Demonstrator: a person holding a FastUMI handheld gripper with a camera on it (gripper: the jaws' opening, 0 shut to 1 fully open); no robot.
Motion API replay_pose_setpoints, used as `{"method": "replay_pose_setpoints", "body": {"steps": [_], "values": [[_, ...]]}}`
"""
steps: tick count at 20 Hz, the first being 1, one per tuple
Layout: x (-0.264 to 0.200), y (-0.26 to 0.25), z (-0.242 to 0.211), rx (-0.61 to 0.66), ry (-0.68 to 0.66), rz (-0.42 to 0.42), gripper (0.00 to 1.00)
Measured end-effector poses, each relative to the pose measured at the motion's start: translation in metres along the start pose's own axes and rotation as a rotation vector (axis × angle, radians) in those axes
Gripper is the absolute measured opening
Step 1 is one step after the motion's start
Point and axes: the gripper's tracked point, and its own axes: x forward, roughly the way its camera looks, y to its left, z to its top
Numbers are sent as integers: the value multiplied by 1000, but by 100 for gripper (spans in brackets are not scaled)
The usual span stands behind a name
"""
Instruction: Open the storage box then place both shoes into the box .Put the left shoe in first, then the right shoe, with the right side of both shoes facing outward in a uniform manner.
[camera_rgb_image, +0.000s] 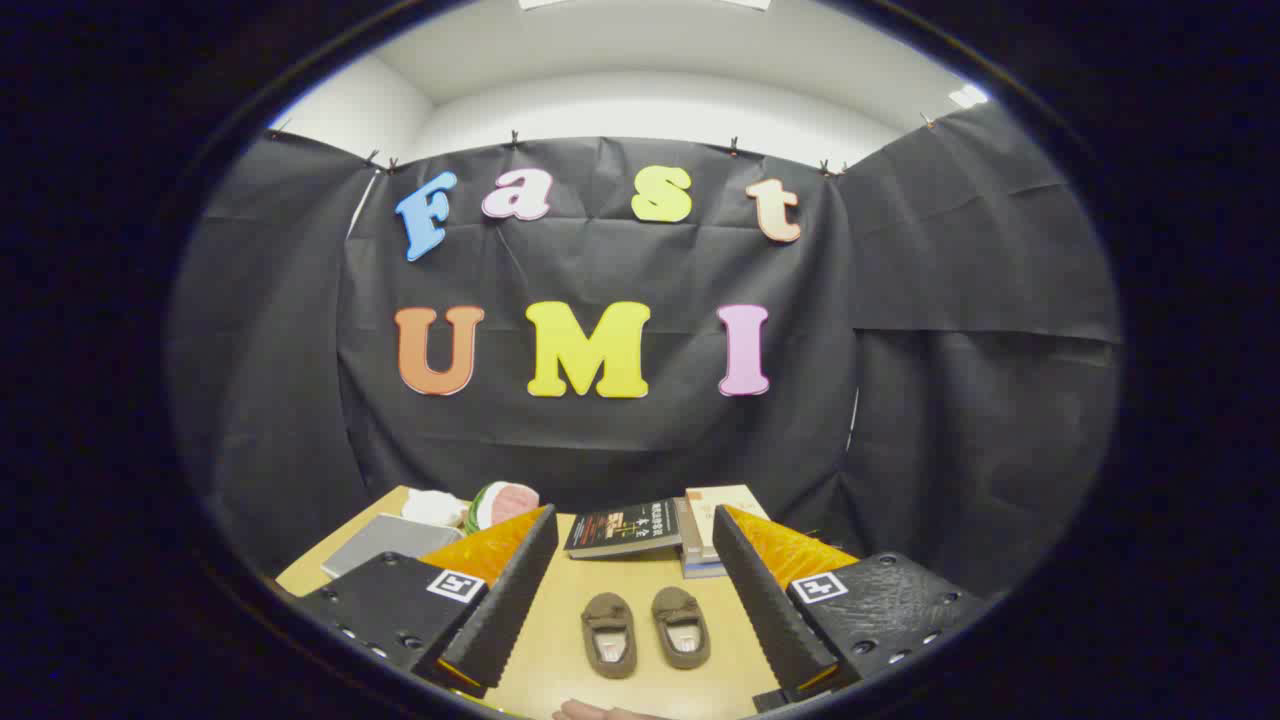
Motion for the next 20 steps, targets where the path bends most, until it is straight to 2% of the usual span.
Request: {"method": "replay_pose_setpoints", "body": {"steps": [12, 16, 20], "values": [[41, 2, -23, -1, 49, 188, 95], [65, 14, -45, -24, 53, 190, 95], [91, 54, -92, -23, 143, 213, 95]]}}
